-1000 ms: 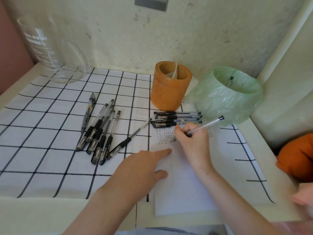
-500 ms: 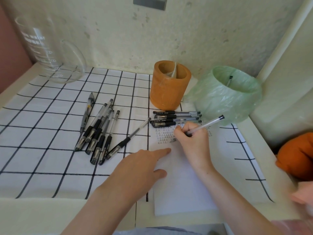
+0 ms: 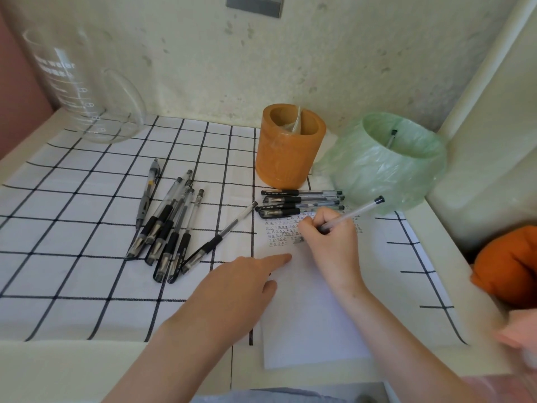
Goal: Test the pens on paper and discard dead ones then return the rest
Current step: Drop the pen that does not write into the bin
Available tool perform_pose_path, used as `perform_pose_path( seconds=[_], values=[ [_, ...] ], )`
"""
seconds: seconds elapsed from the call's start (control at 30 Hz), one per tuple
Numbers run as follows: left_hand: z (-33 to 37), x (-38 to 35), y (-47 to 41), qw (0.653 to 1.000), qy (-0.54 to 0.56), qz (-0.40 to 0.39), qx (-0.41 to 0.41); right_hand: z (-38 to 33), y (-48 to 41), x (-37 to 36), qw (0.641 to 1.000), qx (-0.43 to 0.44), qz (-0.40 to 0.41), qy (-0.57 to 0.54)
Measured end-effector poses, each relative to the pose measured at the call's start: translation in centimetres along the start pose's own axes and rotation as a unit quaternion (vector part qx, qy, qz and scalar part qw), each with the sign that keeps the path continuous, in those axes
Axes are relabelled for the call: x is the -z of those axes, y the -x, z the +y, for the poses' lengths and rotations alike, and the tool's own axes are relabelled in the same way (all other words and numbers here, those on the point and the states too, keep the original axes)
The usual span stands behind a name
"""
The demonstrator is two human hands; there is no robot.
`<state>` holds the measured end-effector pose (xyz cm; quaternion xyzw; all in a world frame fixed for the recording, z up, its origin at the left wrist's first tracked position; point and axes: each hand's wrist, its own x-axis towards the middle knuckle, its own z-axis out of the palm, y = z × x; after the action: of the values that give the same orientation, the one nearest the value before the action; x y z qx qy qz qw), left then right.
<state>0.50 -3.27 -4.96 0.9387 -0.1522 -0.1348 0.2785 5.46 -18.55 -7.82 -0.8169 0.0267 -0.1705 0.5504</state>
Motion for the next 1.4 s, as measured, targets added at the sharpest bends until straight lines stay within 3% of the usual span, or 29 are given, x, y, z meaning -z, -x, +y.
perform_pose_path(
  seconds=[0.1,0.17,0.33,0.67,0.87,1.07,1.23,1.4],
  values=[
    [0.3,-0.2,-0.2,0.999,0.024,0.034,0.008,-0.7,-0.1,0.4,0.999,-0.032,-0.001,-0.041],
    [0.4,0.2,-0.4,0.994,0.094,0.053,0.024,-1.7,-0.1,1.0,0.990,-0.078,-0.021,-0.115],
    [0.9,1.5,-0.4,0.961,0.266,0.072,0.012,-4.1,0.7,3.0,0.935,-0.202,-0.096,-0.273],
    [1.3,1.9,-0.2,0.956,0.270,0.114,-0.029,-5.5,1.6,3.7,0.948,-0.188,-0.117,-0.229],
    [1.8,1.9,0.2,0.968,0.221,0.111,-0.047,-5.6,1.9,3.3,0.951,-0.163,-0.189,-0.180],
    [1.3,2.5,0.4,0.960,0.222,0.171,0.006,-5.5,1.5,3.9,0.931,-0.159,-0.213,-0.248],
    [1.5,2.4,0.5,0.970,0.153,0.187,-0.027,-5.2,1.4,4.2,0.942,-0.141,-0.217,-0.215],
    [1.4,2.2,0.8,0.967,0.155,0.200,-0.036,-5.1,1.4,4.1,0.940,-0.125,-0.241,-0.206]
  ],
)
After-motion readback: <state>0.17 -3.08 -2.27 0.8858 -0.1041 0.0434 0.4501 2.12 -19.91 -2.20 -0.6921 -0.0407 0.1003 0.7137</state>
